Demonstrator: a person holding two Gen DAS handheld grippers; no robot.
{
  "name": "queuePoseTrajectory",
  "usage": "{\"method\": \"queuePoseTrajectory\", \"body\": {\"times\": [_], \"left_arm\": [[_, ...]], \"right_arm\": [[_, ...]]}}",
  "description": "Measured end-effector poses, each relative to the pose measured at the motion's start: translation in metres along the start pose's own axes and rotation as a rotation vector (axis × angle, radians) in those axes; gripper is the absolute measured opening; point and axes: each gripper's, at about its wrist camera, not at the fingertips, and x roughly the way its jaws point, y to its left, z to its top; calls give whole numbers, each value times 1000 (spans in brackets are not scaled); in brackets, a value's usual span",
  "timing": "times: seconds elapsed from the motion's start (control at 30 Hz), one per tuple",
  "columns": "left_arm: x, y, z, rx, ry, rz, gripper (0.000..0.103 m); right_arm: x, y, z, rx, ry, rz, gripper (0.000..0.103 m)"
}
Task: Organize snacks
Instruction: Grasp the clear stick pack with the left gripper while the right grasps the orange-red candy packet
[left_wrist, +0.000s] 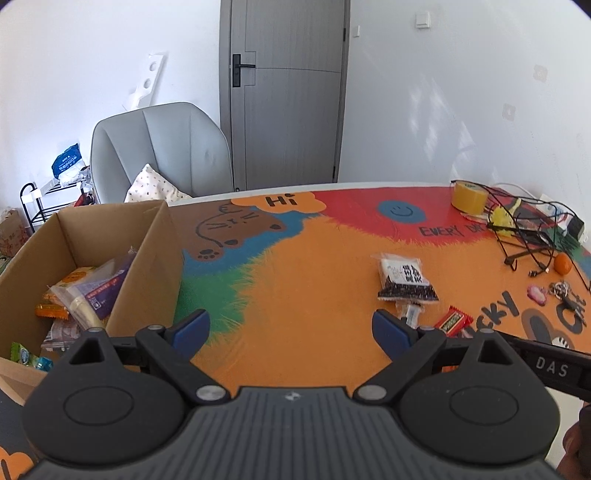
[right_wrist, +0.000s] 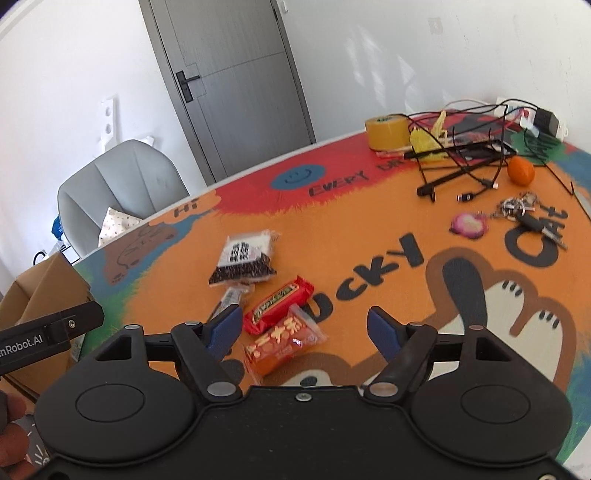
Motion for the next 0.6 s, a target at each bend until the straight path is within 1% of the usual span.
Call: {"method": "queuePoseTrajectory", "body": {"times": [0.07, 0.17, 0.3, 0.33, 0.37, 0.43, 0.47, 0.6], "left_arm": [[2, -1, -2, 9, 4, 6, 94], [6, 0, -3, 3, 10, 10, 94], [10, -1, -3, 9, 17, 15, 94], [12, -2, -4, 10, 21, 17, 94], [14, -3, -4, 12, 25, 17, 94], [18, -5, -4, 14, 33, 19, 94], [20, -6, -4, 13, 36, 19, 94], [29, -13, -3, 9, 47, 7, 94]], "right_arm": [[5, 1, -4, 17, 12, 6, 64], [12, 2, -5, 38, 28, 14, 62], [22, 5, -6, 42, 40, 24, 62], [24, 6, -7, 41, 44, 28, 59], [27, 8, -7, 35, 48, 30, 50], [32, 9, -9, 14, 62, 20, 40], [34, 8, -9, 19, 66, 19, 37], [31, -3, -7, 28, 63, 3, 34]]}}
